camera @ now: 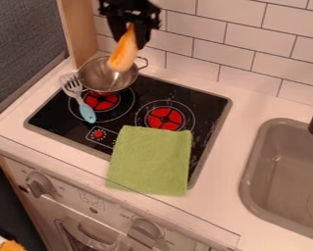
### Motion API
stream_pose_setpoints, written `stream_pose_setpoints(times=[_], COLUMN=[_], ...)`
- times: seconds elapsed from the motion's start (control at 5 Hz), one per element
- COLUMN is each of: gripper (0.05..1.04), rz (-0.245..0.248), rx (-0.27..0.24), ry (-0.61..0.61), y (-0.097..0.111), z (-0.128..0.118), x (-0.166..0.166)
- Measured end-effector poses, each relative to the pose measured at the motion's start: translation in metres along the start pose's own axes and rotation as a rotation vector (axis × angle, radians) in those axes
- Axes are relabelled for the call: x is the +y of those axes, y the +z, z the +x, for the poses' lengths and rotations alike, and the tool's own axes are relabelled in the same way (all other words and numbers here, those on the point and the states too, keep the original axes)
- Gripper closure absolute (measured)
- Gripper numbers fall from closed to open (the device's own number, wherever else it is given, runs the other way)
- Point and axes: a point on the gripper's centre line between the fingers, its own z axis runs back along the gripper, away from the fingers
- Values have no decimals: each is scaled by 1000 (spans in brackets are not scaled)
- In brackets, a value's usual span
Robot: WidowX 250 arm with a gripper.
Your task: Move the bread into the silver pot
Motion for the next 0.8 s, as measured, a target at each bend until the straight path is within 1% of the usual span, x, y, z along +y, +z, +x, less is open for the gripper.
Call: stream_pose_setpoints(times=[0.2,0.4,0.6,0.8], gripper=[490,418,134,74], rz=[40,61,68,52], rx=[16,43,86,55], ry=[24,16,15,1], y=[-18,-30,-38,-14], z=[6,7,-7,-16], x=[18,25,28,20])
